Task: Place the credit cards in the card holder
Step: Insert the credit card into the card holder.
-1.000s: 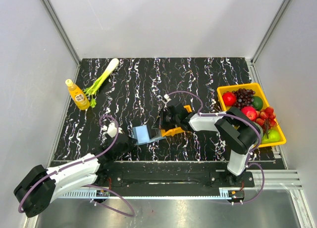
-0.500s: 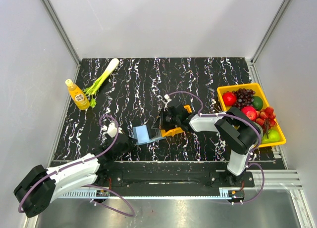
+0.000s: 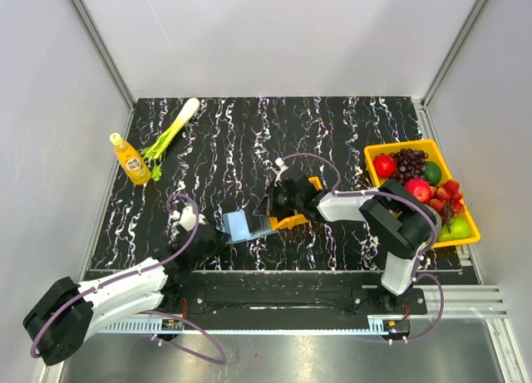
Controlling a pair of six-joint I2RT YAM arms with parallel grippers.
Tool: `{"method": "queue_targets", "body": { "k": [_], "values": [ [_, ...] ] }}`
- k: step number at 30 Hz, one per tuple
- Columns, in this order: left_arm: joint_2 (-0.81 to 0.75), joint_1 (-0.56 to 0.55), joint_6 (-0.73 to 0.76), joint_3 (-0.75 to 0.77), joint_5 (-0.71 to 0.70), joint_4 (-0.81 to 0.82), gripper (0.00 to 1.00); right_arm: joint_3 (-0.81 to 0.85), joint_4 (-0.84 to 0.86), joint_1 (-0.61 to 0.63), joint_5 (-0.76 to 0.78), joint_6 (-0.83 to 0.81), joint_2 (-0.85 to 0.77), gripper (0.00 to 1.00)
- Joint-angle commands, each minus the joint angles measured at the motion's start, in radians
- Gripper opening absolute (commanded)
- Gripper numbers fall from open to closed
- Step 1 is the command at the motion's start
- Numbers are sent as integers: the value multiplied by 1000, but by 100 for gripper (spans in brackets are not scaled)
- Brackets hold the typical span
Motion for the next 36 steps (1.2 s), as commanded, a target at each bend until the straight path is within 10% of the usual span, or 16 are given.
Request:
{"method": "queue_targets", "body": {
  "k": [1, 36],
  "values": [
    [-12, 3, 14, 5, -12, 11, 0, 14, 7, 7, -5, -4, 20, 0],
    [-34, 4, 13, -9, -17, 6, 0, 45, -130, 9, 144, -103, 34, 0]
  ]
}}
